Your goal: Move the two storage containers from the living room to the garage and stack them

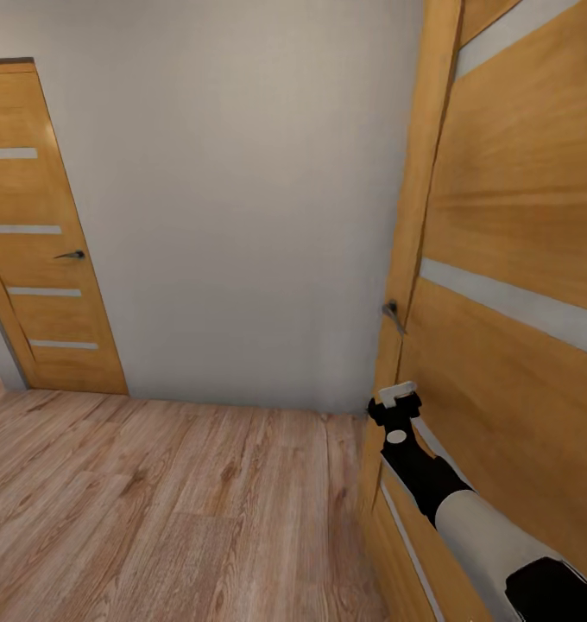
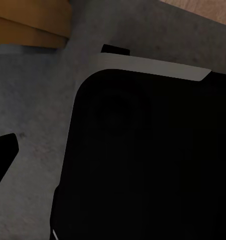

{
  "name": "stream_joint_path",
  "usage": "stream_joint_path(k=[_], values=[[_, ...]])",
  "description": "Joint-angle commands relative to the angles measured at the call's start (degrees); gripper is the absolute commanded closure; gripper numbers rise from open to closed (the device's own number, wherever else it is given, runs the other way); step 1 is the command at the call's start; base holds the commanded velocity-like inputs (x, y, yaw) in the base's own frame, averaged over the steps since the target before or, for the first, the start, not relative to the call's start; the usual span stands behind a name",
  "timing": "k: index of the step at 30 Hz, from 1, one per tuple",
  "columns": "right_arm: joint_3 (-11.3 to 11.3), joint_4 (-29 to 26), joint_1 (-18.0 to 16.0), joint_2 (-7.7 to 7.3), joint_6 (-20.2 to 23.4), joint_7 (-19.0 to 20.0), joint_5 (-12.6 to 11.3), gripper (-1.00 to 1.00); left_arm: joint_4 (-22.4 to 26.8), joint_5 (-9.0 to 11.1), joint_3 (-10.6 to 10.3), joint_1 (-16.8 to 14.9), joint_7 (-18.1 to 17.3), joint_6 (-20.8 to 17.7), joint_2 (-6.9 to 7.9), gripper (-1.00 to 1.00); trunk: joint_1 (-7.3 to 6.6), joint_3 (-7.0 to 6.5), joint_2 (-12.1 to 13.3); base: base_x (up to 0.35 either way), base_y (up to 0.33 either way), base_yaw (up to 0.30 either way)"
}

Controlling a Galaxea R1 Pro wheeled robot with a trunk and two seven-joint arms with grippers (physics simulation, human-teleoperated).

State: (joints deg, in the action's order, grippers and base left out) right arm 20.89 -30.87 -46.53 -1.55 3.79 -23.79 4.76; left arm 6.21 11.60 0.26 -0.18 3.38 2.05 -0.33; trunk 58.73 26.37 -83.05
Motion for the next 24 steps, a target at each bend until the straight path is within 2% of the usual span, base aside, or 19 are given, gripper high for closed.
stream_joint_path(k=[1, 15, 17, 21, 24], values=[[-1.4, 0.0, -0.1, -1.31, 0.5, -0.7, 0.4, -1.0, 0.0, 0.4, 0.0, 0.0, 0.1, 0.1, -0.02, -1.0, 0.0, 0.06, 0.0, 0.0, 0.0, 0.0], [-6.8, 0.0, -0.1, -7.5, 0.5, -0.7, 0.4, -1.0, 0.0, 0.4, 0.0, 0.0, 0.1, 0.1, -0.02, -1.0, 0.0, 0.06, 0.0, 0.0, 0.0, 0.0], [-8.0, 0.0, -0.1, -8.76, 0.5, -0.7, 0.4, -1.0, 0.0, 0.4, 0.0, 0.0, 0.1, 0.1, -0.02, -1.0, 0.0, 0.06, 0.0, 0.0, 0.0, 0.0], [-8.8, 0.0, -0.1, -9.9, 0.4, -0.7, 0.3, -1.0, 0.0, 0.4, 0.0, 0.0, 0.1, 0.1, -0.02, -1.0, 0.0, 0.06, 0.0, 0.0, 0.0, 0.0], [-10.3, 0.0, -0.1, -10.42, 0.5, -0.7, 0.3, -1.0, 0.0, 0.4, 0.0, 0.0, 0.1, 0.1, -0.02, -1.0, 0.0, 0.06, 0.0, 0.0, 0.0, 0.0]])
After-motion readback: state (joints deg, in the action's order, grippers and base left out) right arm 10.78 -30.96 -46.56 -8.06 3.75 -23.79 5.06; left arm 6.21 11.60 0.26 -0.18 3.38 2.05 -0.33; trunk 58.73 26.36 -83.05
